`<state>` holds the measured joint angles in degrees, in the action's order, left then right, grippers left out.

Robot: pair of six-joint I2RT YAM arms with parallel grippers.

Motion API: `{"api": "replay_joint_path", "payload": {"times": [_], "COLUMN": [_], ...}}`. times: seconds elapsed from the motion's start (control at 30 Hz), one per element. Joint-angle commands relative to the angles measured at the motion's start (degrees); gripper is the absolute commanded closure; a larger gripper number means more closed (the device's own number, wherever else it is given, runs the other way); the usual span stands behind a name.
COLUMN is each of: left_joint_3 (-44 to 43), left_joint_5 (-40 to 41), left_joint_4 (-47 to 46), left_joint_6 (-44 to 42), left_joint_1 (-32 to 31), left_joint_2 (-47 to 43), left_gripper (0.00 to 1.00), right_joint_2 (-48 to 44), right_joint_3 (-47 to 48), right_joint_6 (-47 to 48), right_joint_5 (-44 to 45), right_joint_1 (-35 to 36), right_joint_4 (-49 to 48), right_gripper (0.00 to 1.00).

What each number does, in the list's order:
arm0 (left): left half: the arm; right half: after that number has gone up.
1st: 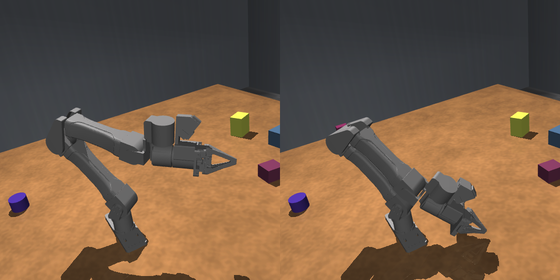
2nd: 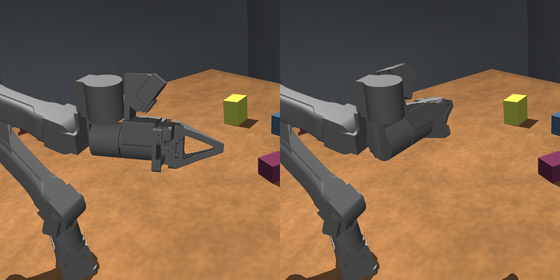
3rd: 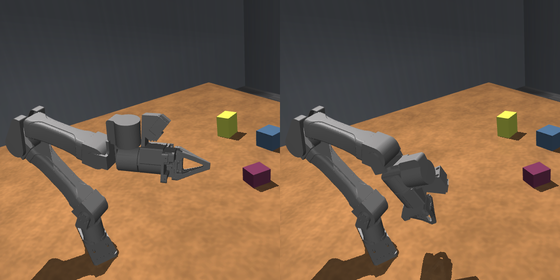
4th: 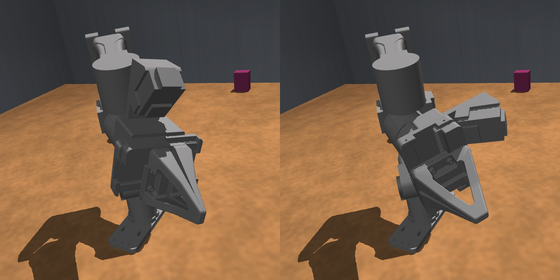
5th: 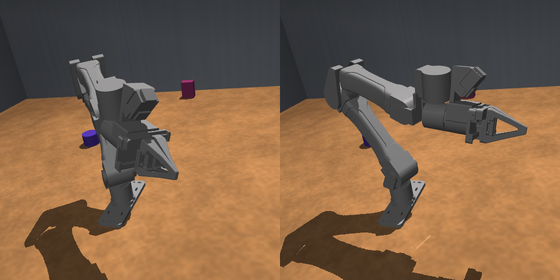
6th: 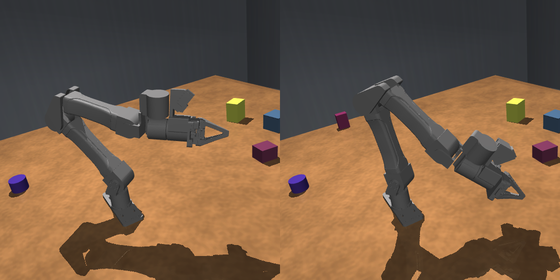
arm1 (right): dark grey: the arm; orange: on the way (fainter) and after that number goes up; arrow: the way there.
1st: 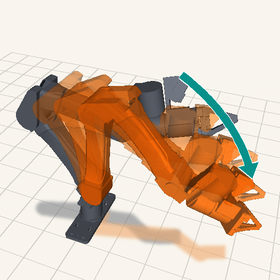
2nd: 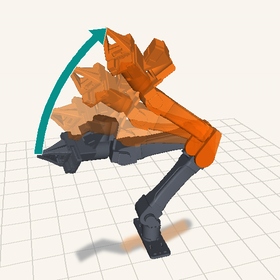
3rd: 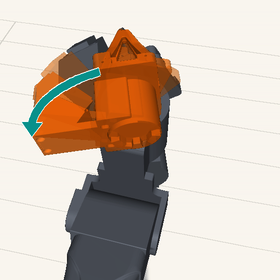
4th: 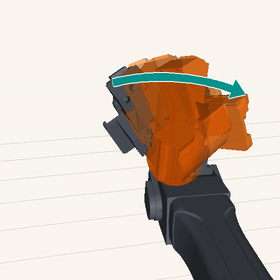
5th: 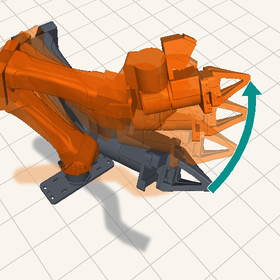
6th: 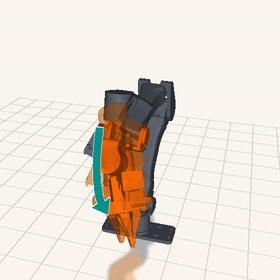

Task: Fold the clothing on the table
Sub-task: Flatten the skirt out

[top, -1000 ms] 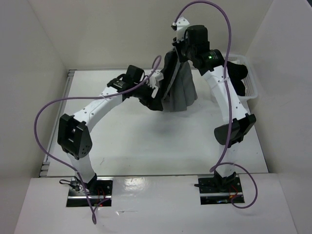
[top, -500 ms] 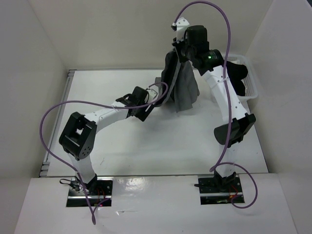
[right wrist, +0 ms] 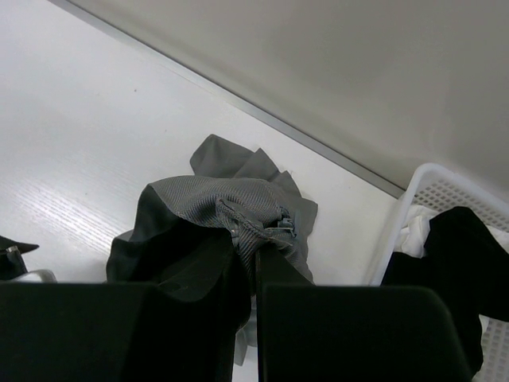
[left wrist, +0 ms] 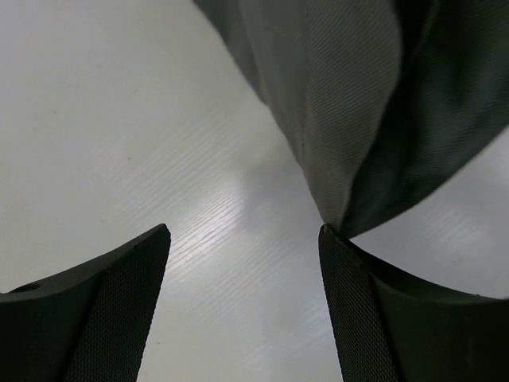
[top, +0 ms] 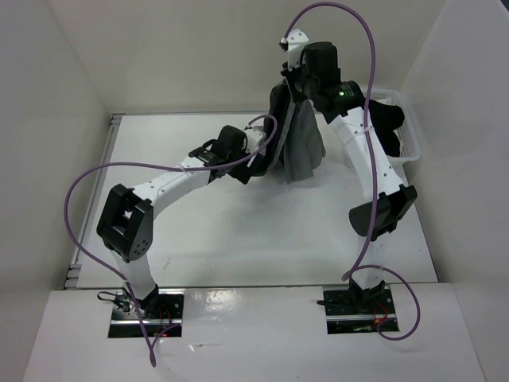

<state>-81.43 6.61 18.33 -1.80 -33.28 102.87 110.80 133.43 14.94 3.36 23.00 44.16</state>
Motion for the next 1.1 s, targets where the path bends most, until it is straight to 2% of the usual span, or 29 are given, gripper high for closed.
{"api": "replay_joint_path", "payload": {"times": [0.0, 0.13, 0.37, 0.6, 0.73, 1.07], "left_joint_3": [-4.7, -7.1, -5.1, -3.6, -3.6, -2.5], "left_joint_5": [-10.0, -14.0, -12.8, -5.7, 1.1, 2.9], "left_joint_4": [3.6, 5.8, 5.8, 3.4, 1.5, -1.2], "left_joint_6": [2.0, -0.4, -2.7, -3.7, -4.3, -4.9], "left_joint_1": [-0.7, -3.8, -7.1, -8.1, -8.1, -8.1], "left_joint_2": [-1.2, -0.6, -0.6, 0.5, 0.5, 2.2], "left_gripper": [0.18, 0.19, 0.19, 0.19, 0.21, 0.22], "right_joint_2": [-3.8, -3.3, -3.3, -3.3, -3.8, -3.8], "right_joint_3": [-0.2, 0.3, 0.3, -0.2, -0.2, -0.7], "right_joint_6": [0.6, 0.6, 0.6, 0.6, 1.1, 1.1], "right_joint_5": [0.8, 1.3, 1.8, 1.8, 1.8, 1.8], "right_joint_1": [0.2, 0.2, 0.2, 0.2, 0.2, 0.2], "right_joint_4": [-3.4, -3.4, -3.4, -3.4, -3.4, -3.4], "right_gripper": [1.0, 1.0, 1.0, 1.0, 1.0, 1.0]}}
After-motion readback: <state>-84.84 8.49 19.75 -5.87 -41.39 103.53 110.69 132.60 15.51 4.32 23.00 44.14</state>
